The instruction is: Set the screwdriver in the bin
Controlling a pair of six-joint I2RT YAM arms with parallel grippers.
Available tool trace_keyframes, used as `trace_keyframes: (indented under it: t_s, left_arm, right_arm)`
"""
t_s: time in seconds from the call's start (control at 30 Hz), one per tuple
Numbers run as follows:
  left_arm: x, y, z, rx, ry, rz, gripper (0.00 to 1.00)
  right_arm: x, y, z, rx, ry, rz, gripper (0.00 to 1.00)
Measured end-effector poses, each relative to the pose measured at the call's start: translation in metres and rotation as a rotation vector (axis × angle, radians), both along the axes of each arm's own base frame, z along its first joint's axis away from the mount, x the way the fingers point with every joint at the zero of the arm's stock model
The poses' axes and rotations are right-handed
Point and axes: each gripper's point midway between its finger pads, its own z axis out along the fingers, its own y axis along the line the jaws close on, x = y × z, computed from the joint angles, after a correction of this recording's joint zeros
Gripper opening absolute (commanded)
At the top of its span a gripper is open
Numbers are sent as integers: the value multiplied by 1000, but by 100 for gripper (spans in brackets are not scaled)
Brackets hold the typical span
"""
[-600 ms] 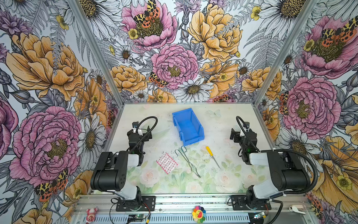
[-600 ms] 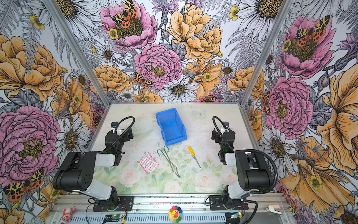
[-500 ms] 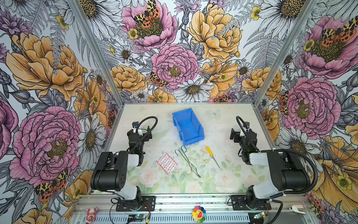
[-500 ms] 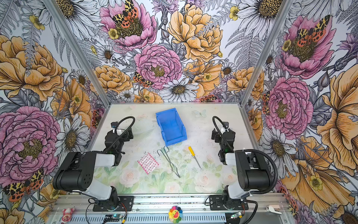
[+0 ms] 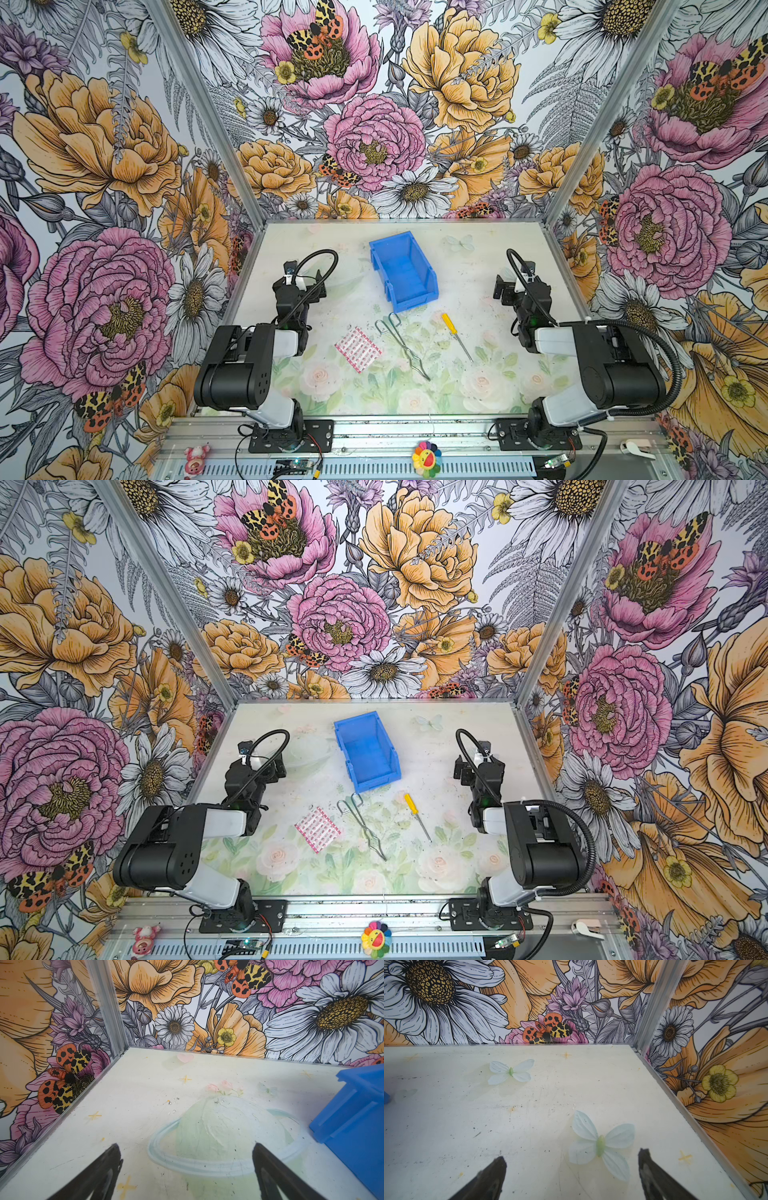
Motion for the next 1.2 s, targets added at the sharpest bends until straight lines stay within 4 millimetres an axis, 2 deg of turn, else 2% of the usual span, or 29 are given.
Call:
trace_keyframes:
  t_s: [0.53,0.67,0.77,0.9,1.0,1.1,1.2]
  left_arm:
    - [0,0,0,0,0,0,99]
    - [-9,3,-2,-2,7,17,99]
    - [-15,5,12,-6,2,33,99]
    - [-18,8,47,-43,-5,56,99]
    - [-18,6,67,-97,13,65,99]
    - [-24,-8,70,-158,64,49,99]
    - [-34,-27,59,-214,158,24,99]
  right_arm:
    - [0,0,0,0,0,0,99]
    - [-2,-3,0,-3,12,-20,99]
    - [-8,-11,10,3,30,-69,99]
    - [-3,-19,42,48,61,-147,100]
    - [0,-24,61,114,124,-221,100]
    - [-6,-19,63,171,217,-263,100]
    - [-26,3,41,215,351,-244,100]
